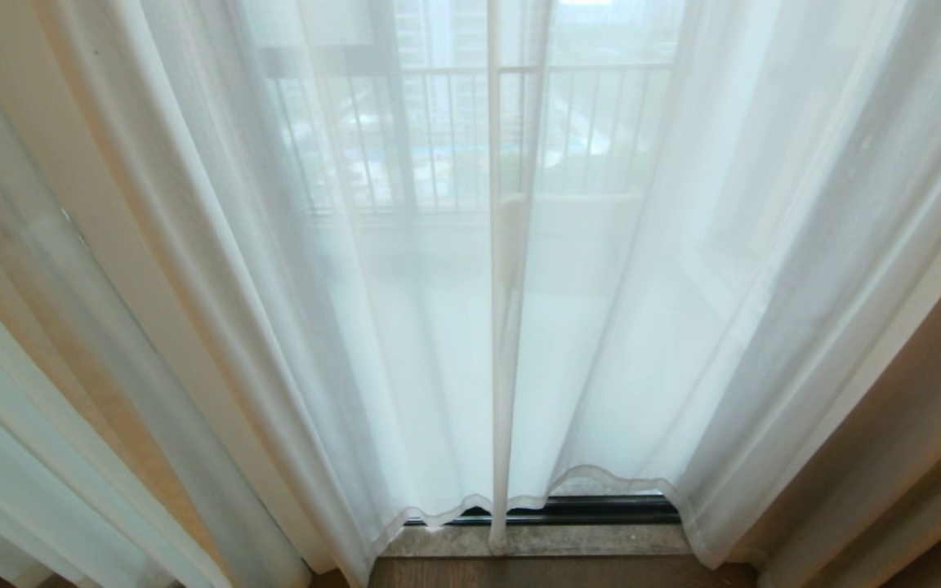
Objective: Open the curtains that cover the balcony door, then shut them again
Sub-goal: Pull the inner curtains open on both sides
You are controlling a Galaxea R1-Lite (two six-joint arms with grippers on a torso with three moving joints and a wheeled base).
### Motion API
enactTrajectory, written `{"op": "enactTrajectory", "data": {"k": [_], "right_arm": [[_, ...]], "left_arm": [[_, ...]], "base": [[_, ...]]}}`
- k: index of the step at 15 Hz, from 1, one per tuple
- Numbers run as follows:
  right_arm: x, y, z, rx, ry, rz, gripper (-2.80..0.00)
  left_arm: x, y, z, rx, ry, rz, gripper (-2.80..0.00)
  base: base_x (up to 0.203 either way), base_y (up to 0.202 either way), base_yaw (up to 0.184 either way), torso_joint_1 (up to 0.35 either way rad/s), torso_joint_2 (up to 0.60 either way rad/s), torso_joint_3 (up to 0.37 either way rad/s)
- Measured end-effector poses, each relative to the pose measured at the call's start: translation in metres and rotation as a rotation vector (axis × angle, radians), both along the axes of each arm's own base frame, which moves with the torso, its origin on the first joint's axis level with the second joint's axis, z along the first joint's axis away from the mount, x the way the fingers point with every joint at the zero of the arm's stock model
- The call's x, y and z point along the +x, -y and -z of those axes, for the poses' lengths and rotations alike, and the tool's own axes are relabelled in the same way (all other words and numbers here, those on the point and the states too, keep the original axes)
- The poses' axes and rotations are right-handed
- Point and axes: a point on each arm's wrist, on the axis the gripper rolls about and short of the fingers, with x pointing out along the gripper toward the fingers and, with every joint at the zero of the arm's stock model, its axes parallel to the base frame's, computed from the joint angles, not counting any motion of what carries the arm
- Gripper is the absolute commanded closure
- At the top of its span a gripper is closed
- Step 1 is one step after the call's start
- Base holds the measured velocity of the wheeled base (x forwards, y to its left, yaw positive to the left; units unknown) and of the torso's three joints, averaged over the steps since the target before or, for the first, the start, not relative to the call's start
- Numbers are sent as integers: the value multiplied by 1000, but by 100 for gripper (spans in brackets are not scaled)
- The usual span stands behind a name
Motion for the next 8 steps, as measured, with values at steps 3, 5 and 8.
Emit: {"op": "enactTrajectory", "data": {"k": [3, 5, 8], "right_arm": [[0, 0, 0, 0, 0, 0, 0], [0, 0, 0, 0, 0, 0, 0], [0, 0, 0, 0, 0, 0, 0]], "left_arm": [[0, 0, 0, 0, 0, 0, 0], [0, 0, 0, 0, 0, 0, 0], [0, 0, 0, 0, 0, 0, 0]], "base": [[0, 0, 0, 0, 0, 0], [0, 0, 0, 0, 0, 0], [0, 0, 0, 0, 0, 0]]}}
